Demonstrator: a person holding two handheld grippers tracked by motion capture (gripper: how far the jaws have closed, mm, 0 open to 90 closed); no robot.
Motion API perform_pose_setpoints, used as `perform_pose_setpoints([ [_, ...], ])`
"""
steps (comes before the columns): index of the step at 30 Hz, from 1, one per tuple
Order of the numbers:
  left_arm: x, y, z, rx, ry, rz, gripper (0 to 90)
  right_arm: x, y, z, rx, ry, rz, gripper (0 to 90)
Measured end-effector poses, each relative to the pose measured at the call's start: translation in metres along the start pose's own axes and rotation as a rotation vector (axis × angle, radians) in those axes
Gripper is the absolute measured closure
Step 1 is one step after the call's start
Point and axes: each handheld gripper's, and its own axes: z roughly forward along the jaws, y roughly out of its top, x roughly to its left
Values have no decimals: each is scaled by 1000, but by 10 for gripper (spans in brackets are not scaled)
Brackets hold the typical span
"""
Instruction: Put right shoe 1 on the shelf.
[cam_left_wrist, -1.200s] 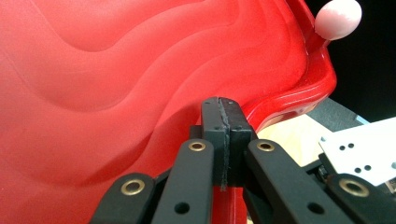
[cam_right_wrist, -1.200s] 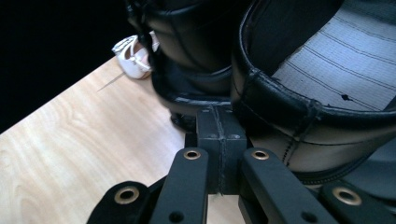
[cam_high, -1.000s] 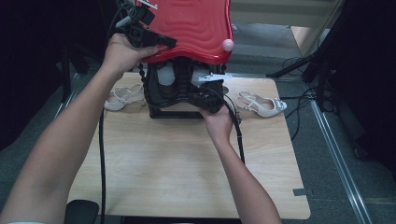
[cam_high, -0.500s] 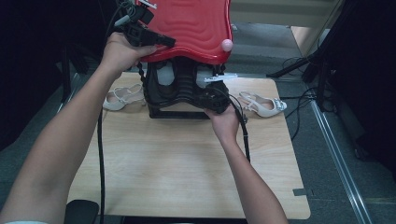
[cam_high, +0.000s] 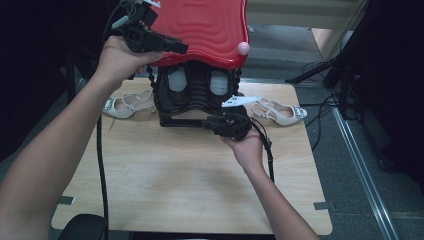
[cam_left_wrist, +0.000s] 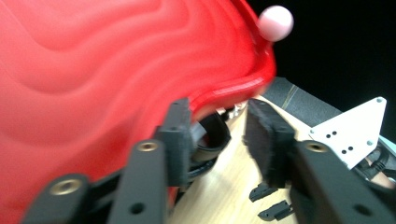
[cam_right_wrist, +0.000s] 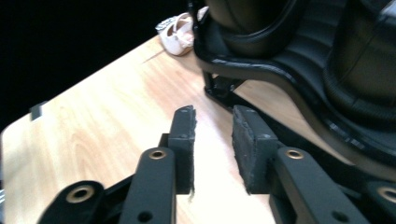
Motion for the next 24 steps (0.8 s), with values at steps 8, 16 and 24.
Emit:
perform_pose_setpoints([
  [8, -12, -36, 2, 16, -32, -8, 520, 3, -25, -16, 26, 35, 27, 658],
  [16, -12, -67, 7, 45, -20, -22, 508, 3, -48, -26, 43, 18, 51, 634],
  [24, -12, -105, 15, 46, -40, -60, 487, 1, -66, -41, 29, 61, 95, 503],
])
